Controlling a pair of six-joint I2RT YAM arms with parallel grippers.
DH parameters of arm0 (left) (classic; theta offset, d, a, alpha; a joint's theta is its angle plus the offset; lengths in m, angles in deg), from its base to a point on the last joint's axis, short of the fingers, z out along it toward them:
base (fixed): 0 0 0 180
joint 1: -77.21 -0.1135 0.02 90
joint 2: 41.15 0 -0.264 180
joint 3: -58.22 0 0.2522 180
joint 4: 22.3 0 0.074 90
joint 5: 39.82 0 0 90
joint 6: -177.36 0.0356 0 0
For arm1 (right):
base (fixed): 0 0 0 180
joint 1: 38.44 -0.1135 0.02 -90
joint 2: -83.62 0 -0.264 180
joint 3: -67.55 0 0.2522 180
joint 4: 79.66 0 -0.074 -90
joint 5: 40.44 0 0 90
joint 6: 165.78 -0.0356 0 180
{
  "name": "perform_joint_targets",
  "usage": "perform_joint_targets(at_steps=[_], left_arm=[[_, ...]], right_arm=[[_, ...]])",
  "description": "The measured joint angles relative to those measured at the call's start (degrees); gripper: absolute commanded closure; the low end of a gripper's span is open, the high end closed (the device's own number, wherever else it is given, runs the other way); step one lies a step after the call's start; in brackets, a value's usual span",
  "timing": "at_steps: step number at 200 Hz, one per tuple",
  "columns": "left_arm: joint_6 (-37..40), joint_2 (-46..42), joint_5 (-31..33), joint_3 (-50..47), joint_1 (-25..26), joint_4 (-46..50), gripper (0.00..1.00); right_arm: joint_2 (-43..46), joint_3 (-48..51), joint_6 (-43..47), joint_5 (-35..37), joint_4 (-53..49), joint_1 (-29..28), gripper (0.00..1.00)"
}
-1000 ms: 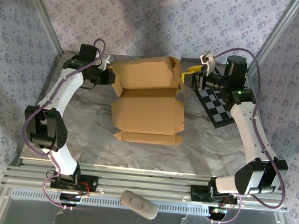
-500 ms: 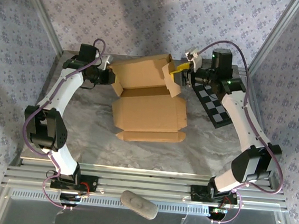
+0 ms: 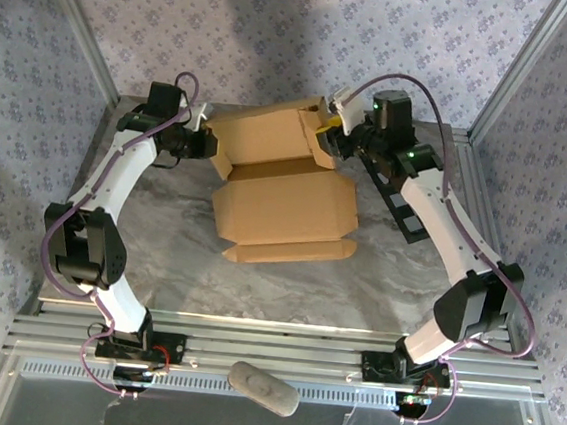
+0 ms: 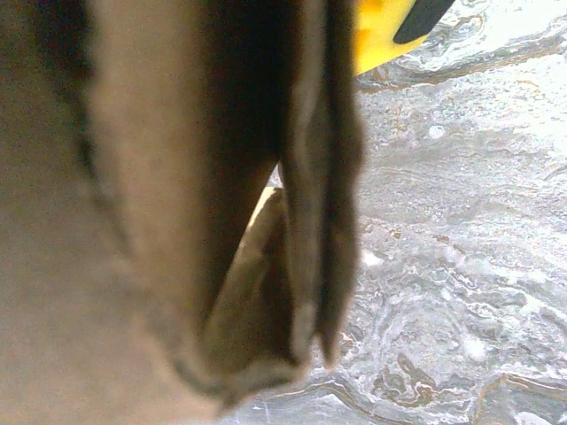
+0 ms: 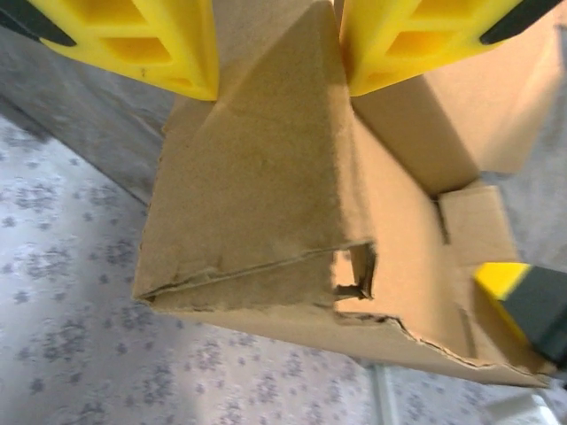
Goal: Fold the paper box
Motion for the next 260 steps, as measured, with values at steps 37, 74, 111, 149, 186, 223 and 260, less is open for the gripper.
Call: perform_joint_targets(at_steps=[37, 74, 111, 149, 186, 223, 260], left_arm=[[-0.5, 0.0, 1.2, 0.0, 0.0, 0.0, 1.0], [-1.3, 0.0, 2.3, 0.0, 0.1, 0.2, 1.0], [-2.6, -0.9, 3.2, 0.0, 0.5, 0.2, 1.0], [-3.4, -1.6, 4.0, 0.0, 0.5, 0.2, 1.0], [-3.4, -2.1, 4.0, 0.0, 0.6, 0.0, 1.0], [-3.4, -2.7, 3.8, 0.0, 1.5, 0.0, 1.0], [-3.4, -2.7, 3.7, 0.0, 1.8, 0.0, 1.0]], right_arm=[[-3.3, -1.4, 1.8, 11.5, 3.3, -2.8, 0.77], [-6.5, -3.8, 2.1, 21.6, 5.1, -4.6, 1.0], [-8.4, -5.4, 1.7, 31.8, 6.5, -7.5, 1.0], [-8.5, -5.3, 1.7, 36.3, 8.9, -9.5, 1.0], [-8.5, -5.1, 0.8, 33.5, 10.1, -8.2, 0.87], [-8.9, -5.2, -1.4, 29.7, 10.2, -5.6, 0.84], [-11.8, -7.5, -2.9, 27.4, 10.2, -4.1, 0.86]])
